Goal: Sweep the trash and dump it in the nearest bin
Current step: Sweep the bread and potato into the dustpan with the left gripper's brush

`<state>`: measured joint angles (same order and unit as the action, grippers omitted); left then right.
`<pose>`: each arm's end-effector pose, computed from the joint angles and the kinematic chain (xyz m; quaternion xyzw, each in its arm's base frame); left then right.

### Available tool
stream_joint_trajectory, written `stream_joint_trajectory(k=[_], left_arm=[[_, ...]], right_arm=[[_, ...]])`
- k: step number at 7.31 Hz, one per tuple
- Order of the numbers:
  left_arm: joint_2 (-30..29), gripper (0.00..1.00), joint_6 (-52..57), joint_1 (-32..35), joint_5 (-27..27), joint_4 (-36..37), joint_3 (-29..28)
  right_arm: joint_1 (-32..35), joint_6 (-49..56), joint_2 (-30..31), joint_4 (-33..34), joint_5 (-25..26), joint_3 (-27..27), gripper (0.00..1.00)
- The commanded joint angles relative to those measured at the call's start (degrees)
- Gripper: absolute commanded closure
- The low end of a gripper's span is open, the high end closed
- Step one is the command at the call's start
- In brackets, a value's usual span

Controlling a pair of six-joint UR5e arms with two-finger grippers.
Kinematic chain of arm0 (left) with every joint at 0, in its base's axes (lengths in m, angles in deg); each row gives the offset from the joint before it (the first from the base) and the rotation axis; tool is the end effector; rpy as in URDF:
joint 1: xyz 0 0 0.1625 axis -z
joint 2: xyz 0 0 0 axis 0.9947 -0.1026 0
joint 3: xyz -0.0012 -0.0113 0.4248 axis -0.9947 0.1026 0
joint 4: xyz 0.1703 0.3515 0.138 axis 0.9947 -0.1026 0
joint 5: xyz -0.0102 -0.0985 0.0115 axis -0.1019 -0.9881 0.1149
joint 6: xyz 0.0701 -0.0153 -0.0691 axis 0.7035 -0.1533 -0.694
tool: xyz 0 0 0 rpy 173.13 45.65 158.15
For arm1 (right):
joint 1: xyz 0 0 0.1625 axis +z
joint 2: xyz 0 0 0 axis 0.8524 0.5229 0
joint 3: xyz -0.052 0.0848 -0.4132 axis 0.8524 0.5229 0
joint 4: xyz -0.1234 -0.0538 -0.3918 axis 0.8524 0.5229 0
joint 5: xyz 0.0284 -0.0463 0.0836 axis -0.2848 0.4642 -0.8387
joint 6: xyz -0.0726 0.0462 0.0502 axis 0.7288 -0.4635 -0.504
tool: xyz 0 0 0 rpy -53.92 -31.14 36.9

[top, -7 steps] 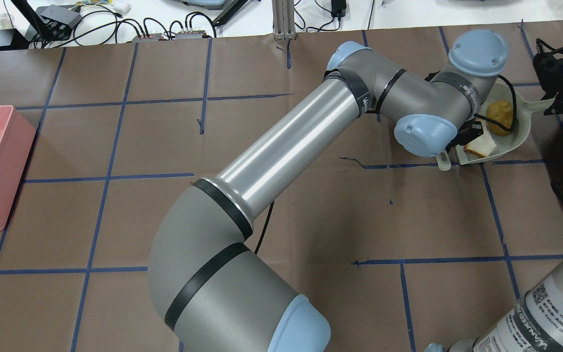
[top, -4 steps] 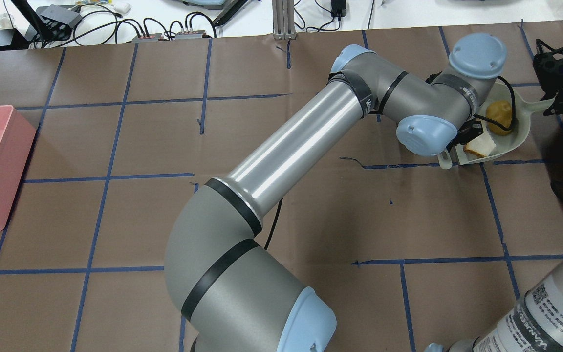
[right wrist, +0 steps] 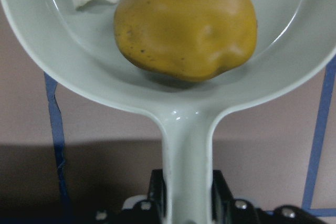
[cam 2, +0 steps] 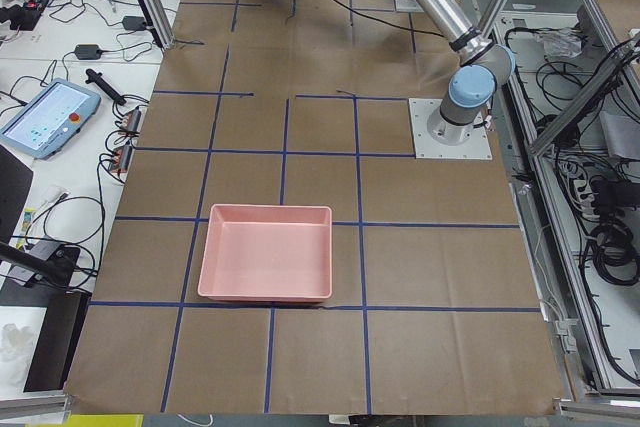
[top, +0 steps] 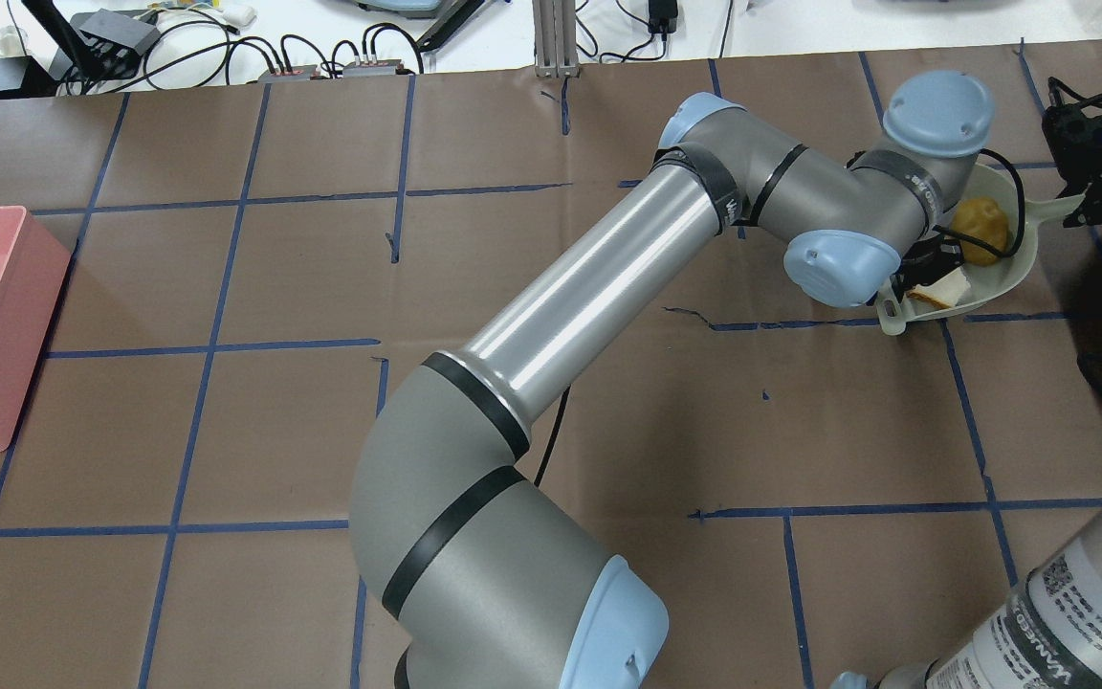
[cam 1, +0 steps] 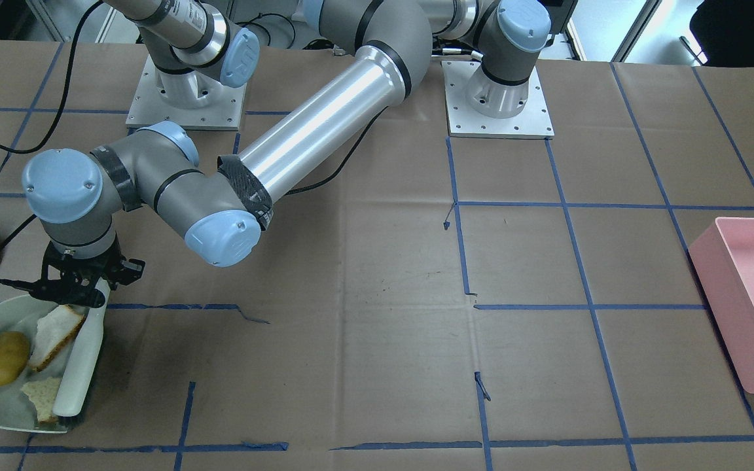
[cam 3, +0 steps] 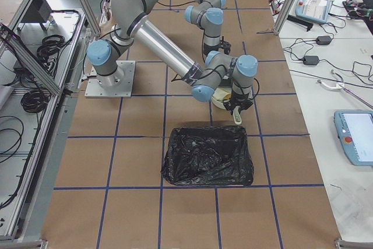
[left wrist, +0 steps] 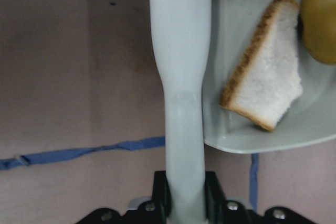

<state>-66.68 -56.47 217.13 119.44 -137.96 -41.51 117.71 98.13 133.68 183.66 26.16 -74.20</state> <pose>-0.7246 -0.5437 0.2329 -0.0323 -0.9871 -0.0198 0.1553 -0.2426 -0.6549 0.2488 0.7064 -0.7050 -0.0199 0.0601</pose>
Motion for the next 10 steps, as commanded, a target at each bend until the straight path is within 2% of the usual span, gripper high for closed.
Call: stream_joint_trajectory(k=[1, 2, 3, 4, 5, 6, 10], left_arm=[[-0.4, 1.00, 0.0, 0.3, -7.3, 0.6, -1.6], [-0.1, 1.00, 0.2, 0.4, -9.8, 0.7, -1.7], [0.6, 1.00, 1.1, 0.1, -9.6, 0.3, -1.5], [0.9, 1.00, 1.2, -0.4, -9.1, -0.2, -0.9], [2.1, 1.00, 1.2, -0.5, -6.0, -0.9, 0.9], [5.6, 1.00, 1.3, -0.8, -0.5, -1.0, 6.3], [20.8, 1.00, 0.8, -2.3, 2.7, -1.0, 27.1]], right_arm=[[0.0, -0.1, 0.0, 0.0, -0.6, -0.1, 1.00], [-0.1, -0.1, 0.0, 0.0, -0.6, -0.1, 1.00], [0.0, -0.1, 0.0, 0.0, -0.6, -0.1, 1.00], [0.0, -0.1, 0.0, 0.0, -0.6, -0.1, 1.00], [0.0, -0.1, 0.0, 0.0, -0.6, -0.1, 1.00], [0.0, -0.1, 0.0, 0.0, -0.7, -0.1, 1.00], [-0.1, -0.2, 0.1, -0.1, -1.5, -0.1, 1.00]])
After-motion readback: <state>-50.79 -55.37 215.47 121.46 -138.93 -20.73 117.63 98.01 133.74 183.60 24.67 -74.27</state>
